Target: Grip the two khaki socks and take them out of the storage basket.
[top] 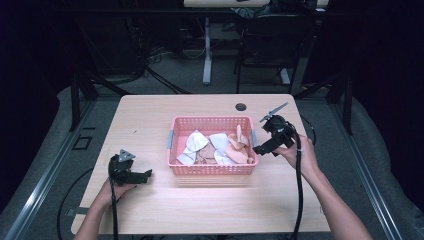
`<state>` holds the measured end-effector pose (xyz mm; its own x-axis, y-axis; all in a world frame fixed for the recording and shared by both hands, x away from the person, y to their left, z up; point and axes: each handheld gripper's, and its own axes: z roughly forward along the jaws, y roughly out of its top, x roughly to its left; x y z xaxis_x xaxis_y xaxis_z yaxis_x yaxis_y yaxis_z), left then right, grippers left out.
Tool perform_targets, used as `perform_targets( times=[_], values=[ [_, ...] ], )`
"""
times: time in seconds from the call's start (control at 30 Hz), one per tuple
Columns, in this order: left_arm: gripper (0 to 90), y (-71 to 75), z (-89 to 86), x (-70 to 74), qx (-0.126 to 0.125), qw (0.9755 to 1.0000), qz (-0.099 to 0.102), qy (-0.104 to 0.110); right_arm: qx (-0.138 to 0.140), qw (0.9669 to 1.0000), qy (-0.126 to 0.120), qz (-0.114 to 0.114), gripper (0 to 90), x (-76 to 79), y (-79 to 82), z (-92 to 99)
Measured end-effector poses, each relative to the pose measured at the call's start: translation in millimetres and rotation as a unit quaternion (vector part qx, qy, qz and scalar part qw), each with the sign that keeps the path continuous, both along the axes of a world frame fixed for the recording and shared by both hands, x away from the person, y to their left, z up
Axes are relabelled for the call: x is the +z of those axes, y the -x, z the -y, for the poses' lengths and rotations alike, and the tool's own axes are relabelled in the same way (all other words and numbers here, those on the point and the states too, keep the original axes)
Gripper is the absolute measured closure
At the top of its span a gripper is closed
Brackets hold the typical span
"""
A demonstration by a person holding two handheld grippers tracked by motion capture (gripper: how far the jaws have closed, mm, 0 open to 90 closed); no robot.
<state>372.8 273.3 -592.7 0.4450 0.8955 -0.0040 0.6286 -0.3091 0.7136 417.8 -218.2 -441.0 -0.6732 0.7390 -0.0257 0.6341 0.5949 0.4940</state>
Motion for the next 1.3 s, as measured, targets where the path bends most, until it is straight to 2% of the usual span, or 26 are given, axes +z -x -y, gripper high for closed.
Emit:
perform_targets(
  times=[0.07,0.17,0.2,0.27,0.47,0.53,0.7,0.87,0.93,0.97,1.03,1.13,1.23,1.27,1.3],
  values=[
    [0.0,0.1,0.1,0.0,0.001,1.0,-0.001,0.0,-0.001,1.0,-0.005,0.003,3.0,1.5,-3.6,-5.8],
    [0.0,0.1,0.0,0.0,0.0,1.0,-0.001,0.0,0.002,1.0,0.001,0.001,3.0,5.4,-9.1,-14.4],
    [0.0,0.1,0.0,0.0,0.0,1.0,-0.001,0.0,0.0,1.0,-0.007,0.002,2.8,5.1,-10.8,-17.9],
    [0.0,0.1,0.0,0.1,0.0,1.0,-0.001,0.0,0.001,1.0,-0.003,-0.002,0.4,5.2,-15.5,-23.7],
    [0.0,0.1,0.0,0.1,0.0,1.0,-0.001,0.0,0.003,1.0,-0.001,-0.003,2.1,-1.6,-26.7,-42.4],
    [0.0,0.2,-0.1,0.0,0.0,1.0,0.0,0.0,0.006,1.0,-0.005,-0.005,4.6,-4.4,-29.3,-48.2],
    [0.0,0.2,-0.4,0.0,-0.002,1.0,0.001,-0.001,0.006,0.9998,0.008,-0.016,11.7,-12.4,-36.3,-59.3],
    [0.0,0.5,-0.6,0.1,-0.002,1.0,0.001,-0.002,-0.01,0.9996,0.013,-0.025,20.1,-23.5,-44.1,-70.0],
    [0.0,0.6,-0.6,0.1,-0.002,1.0,0.001,-0.002,-0.015,0.9989,0.029,-0.033,24.3,-28.1,-48.3,-72.6],
    [0.0,0.6,-0.6,0.1,-0.003,1.0,0.001,-0.002,-0.022,0.999,0.023,-0.03,27.0,-30.6,-49.0,-73.2],
    [0.0,0.6,-0.6,0.0,-0.002,1.0,0.001,-0.002,-0.029,0.9988,0.026,-0.03,29.8,-33.2,-50.9,-73.6],
    [0.0,0.6,-0.7,0.1,-0.003,1.0,0.001,-0.002,-0.032,0.998,0.044,-0.032,33.9,-34.9,-52.3,-74.4],
    [0.0,0.8,-0.8,0.1,-0.003,1.0,0.0,-0.002,-0.031,0.9975,0.054,-0.033,37.5,-36.9,-52.4,-76.0],
    [0.0,0.9,-0.8,0.2,-0.003,1.0,0.0,-0.003,-0.039,0.9977,0.047,-0.027,39.7,-40.3,-51.0,-77.8],
    [0.0,0.9,-0.8,0.2,-0.003,1.0,0.0,-0.003,-0.034,0.9974,0.055,-0.031,41.5,-40.7,-51.2,-78.6]
  ],
)
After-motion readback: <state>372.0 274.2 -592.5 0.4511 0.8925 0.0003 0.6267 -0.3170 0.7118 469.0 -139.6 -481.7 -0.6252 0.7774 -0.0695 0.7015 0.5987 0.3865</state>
